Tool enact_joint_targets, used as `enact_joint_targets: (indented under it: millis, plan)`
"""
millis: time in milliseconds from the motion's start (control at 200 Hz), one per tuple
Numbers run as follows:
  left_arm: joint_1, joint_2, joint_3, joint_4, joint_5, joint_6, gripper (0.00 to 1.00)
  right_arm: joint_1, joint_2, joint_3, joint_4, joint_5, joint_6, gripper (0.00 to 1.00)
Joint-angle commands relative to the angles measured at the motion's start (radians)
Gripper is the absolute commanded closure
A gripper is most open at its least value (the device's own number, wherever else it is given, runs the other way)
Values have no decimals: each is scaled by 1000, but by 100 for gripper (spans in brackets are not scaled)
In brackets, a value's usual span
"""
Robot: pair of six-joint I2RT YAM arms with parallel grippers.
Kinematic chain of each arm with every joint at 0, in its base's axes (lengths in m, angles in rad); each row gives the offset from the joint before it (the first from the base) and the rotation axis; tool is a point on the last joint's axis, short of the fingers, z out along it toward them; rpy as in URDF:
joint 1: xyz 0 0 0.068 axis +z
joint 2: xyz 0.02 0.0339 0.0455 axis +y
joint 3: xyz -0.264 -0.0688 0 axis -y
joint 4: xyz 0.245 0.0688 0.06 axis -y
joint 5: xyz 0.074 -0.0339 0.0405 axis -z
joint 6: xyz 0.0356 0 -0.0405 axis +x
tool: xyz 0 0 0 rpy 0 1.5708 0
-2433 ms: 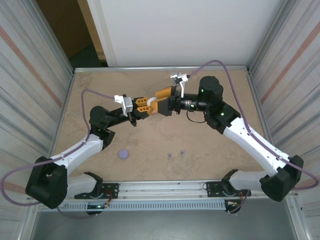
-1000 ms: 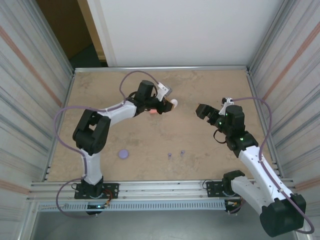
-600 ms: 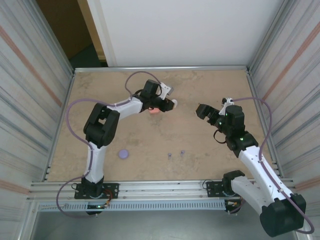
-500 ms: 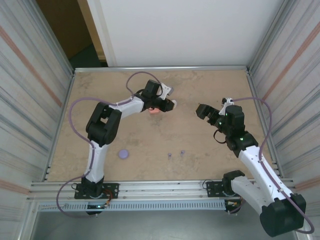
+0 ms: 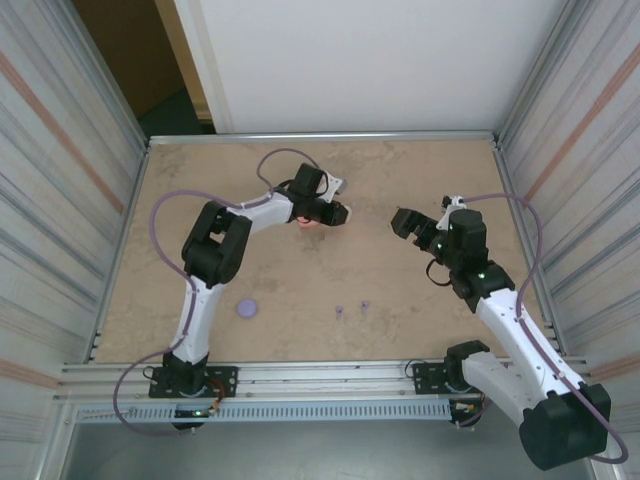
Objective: Insert the wireless bluetooth earbuds into the charging case
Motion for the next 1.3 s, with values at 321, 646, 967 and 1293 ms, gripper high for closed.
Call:
enact_joint_targets:
  millis: [321, 646, 967, 1293]
  plan:
    - [1, 28, 29, -46, -7, -7, 72, -6, 16, 51, -26, -4, -32, 0]
    - [1, -9, 4, -28, -19, -3, 65, -6, 14, 56, -38, -11, -35, 0]
    - [3, -41, -21, -23, -48, 0, 57, -7, -10, 59, -57, -13, -38, 0]
    - [11, -102, -63, 2, -50, -9, 50, -6, -30, 71, -84, -20, -60, 0]
